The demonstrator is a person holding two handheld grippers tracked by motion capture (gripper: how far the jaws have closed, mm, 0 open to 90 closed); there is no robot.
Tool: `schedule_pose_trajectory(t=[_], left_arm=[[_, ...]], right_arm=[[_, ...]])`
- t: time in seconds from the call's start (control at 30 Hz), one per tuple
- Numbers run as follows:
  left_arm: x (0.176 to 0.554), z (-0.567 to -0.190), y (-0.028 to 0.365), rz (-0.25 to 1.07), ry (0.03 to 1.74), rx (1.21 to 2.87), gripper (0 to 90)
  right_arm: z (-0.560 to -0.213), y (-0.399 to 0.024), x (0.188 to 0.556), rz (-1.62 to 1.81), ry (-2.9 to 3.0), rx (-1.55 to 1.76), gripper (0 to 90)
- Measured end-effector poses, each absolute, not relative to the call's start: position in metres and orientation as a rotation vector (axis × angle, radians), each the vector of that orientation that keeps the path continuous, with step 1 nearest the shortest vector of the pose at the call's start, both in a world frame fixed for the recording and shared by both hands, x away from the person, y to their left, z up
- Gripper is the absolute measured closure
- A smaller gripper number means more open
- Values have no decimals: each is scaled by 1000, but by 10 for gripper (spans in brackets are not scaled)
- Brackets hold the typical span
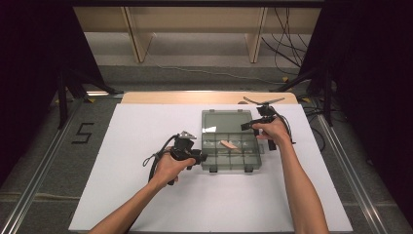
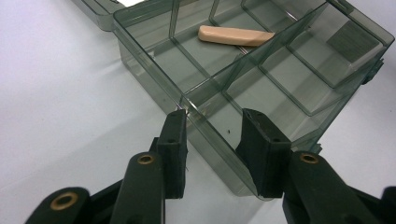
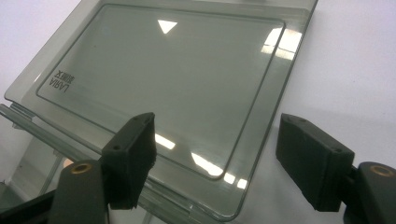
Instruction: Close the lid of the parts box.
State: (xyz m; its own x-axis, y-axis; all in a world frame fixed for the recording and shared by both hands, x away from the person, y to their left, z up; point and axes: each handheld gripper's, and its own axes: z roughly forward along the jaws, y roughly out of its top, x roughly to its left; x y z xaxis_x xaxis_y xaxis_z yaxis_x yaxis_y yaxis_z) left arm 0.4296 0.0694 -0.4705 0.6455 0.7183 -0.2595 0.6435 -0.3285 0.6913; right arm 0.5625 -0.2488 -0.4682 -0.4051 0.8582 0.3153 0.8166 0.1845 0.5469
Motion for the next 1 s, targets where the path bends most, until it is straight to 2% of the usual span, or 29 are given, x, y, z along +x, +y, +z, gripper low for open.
schedule_pose_trajectory(t=[0.23, 0.37, 1.0], left_arm=[[430, -471, 70, 112, 1055, 2053, 615], [430, -471, 70, 114, 1053, 2054, 614], [429, -471, 69, 116, 1056, 2056, 614]], right_arm=[[-468, -245, 561, 1016, 2355, 1787, 313], [-469, -247, 562, 1044, 2378, 1710, 331], [-460, -252, 558, 1010, 2344, 1666, 515]])
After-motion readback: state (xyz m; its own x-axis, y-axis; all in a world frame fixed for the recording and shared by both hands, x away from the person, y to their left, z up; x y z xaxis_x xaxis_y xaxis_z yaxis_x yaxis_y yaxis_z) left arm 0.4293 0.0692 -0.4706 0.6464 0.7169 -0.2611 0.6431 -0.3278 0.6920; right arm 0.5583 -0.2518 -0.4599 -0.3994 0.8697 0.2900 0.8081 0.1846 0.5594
